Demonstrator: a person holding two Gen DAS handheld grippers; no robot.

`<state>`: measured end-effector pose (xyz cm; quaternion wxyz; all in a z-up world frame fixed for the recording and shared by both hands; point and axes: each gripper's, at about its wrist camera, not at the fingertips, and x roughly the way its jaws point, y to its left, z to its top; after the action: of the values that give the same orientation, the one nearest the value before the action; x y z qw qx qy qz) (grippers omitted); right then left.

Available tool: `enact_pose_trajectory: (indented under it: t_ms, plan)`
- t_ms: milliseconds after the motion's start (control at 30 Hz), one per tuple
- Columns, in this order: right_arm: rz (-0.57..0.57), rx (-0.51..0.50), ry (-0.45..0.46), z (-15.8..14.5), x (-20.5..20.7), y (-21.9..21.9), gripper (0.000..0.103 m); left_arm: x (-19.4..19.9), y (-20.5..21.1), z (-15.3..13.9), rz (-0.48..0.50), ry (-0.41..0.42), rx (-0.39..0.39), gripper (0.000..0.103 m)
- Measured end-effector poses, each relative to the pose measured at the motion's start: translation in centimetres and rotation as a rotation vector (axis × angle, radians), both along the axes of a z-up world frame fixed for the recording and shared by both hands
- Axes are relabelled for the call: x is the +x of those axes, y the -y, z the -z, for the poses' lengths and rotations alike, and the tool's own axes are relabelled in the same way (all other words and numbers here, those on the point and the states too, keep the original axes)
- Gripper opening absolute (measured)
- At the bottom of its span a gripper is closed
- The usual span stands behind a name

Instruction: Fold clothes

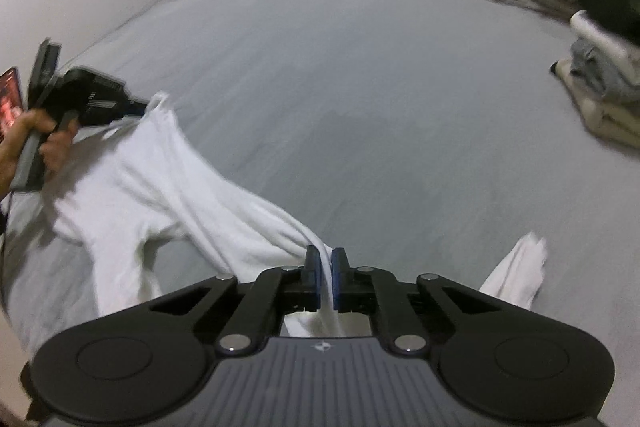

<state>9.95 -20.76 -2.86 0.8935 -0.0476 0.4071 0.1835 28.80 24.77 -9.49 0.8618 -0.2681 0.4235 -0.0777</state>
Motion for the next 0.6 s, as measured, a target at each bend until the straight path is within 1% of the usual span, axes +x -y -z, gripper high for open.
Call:
enact_pose_trajectory:
  t_ms: [67, 167, 200, 233, 267, 300, 333, 400, 433, 500, 533, 567, 600]
  plan:
    - [0.024, -0.037, 0.036, -0.1, 1.1, 0.0, 0.008, -0.2, 0.1, 0.1, -0.003, 0.006, 0.004, 0.004]
    - [0.062, -0.091, 0.085, -0.1, 2.9, 0.1, 0.005, -0.6, 0.1, 0.0, -0.02, 0.017, 0.012, 0.004]
    - [0.076, -0.103, 0.091, -0.1, 3.6, 0.1, 0.005, -0.8, 0.0, -0.1, -0.029, 0.024, 0.015, 0.007]
    - [0.089, -0.11, 0.094, 0.0, 4.3, 0.1, 0.005, -0.8, 0.0, -0.2, -0.034, 0.032, 0.012, 0.015]
    - [0.101, -0.109, 0.088, 0.2, 5.0, 0.1, 0.005, -0.8, -0.1, -0.3, -0.039, 0.04, 0.009, 0.02]
    - [0.114, -0.108, 0.082, 0.4, 5.7, 0.0, 0.005, -0.8, -0.1, -0.4, -0.045, 0.047, 0.007, 0.031]
    - [0.124, -0.103, 0.074, 0.5, 6.2, 0.1, 0.005, -0.9, -0.1, -0.6, -0.05, 0.055, 0.004, 0.039]
    - [0.136, -0.067, 0.059, 0.7, 6.7, 0.3, 0.005, -0.8, 0.1, -0.7, -0.046, 0.063, 0.017, 0.045]
    - [0.142, -0.056, 0.059, 0.7, 6.8, 0.5, 0.005, -0.7, 0.3, -0.7, -0.041, 0.066, 0.027, 0.046]
    - [0.153, -0.029, 0.059, 0.8, 6.8, 0.7, 0.006, -0.6, 0.7, -0.7, -0.03, 0.07, 0.049, 0.047]
    - [0.156, -0.014, 0.055, 0.9, 6.8, 0.8, 0.006, -0.5, 1.0, -0.7, -0.022, 0.074, 0.062, 0.044]
    - [0.156, 0.002, 0.044, 0.9, 6.8, 1.0, 0.011, -0.5, 1.4, -0.7, -0.007, 0.079, 0.082, 0.044]
    - [0.156, 0.016, 0.034, 1.0, 6.9, 1.2, 0.022, -0.5, 1.8, -0.7, 0.008, 0.082, 0.103, 0.041]
